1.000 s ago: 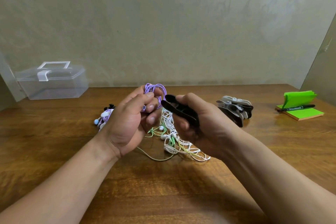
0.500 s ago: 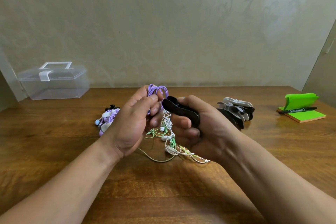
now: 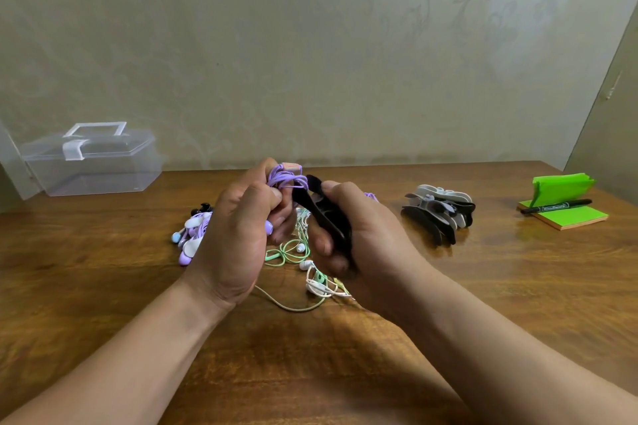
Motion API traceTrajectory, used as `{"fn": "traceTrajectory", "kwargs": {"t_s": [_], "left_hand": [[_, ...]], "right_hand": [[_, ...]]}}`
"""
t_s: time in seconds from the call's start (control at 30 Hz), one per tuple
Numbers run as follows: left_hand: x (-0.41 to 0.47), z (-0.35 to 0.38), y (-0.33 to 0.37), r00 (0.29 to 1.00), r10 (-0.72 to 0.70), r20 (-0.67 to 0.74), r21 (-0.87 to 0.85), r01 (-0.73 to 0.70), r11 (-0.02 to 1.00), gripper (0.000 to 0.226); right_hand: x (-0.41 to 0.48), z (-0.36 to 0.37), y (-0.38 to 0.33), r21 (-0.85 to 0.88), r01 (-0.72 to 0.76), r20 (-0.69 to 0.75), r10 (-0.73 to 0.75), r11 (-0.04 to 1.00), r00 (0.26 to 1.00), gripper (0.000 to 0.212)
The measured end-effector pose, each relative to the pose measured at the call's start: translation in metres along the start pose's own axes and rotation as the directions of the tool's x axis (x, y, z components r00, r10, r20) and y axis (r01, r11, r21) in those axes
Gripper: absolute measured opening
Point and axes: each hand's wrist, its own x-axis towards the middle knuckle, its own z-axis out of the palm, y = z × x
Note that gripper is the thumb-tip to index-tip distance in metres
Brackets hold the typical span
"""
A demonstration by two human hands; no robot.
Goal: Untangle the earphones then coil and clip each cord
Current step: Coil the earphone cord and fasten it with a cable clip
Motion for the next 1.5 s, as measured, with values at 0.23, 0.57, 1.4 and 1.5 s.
{"fn": "traceTrajectory", "kwargs": {"t_s": [0.23, 0.57, 1.4, 1.5], "left_hand": [[-0.012, 0.003, 0.008, 0.976, 0.213, 0.050, 0.309, -0.218, 0.926, 0.018], [-0.022, 0.016, 0.022, 0.820, 0.479, 0.314, 0.562, -0.567, 0.602, 0.016], [-0.013, 0.004, 0.006, 0.948, -0.226, 0.224, 0.433, 0.111, 0.895, 0.057], [-0.011, 0.008, 0.008, 0.954, -0.222, 0.203, 0.359, 0.138, 0.923, 0.042]], "right_hand": [[-0.006, 0.004, 0.006, -0.205, 0.130, 0.017, -0.129, 0.970, 0.992, 0.031], [-0.019, 0.008, -0.005, -0.322, 0.406, 0.030, -0.420, 0.855, 0.907, 0.032], [0.005, -0.016, -0.003, -0.120, 0.024, -0.125, -0.039, 0.993, 0.991, 0.006], [0.005, -0.019, -0.003, -0.195, 0.047, -0.135, -0.074, 0.980, 0.988, 0.013]]}}
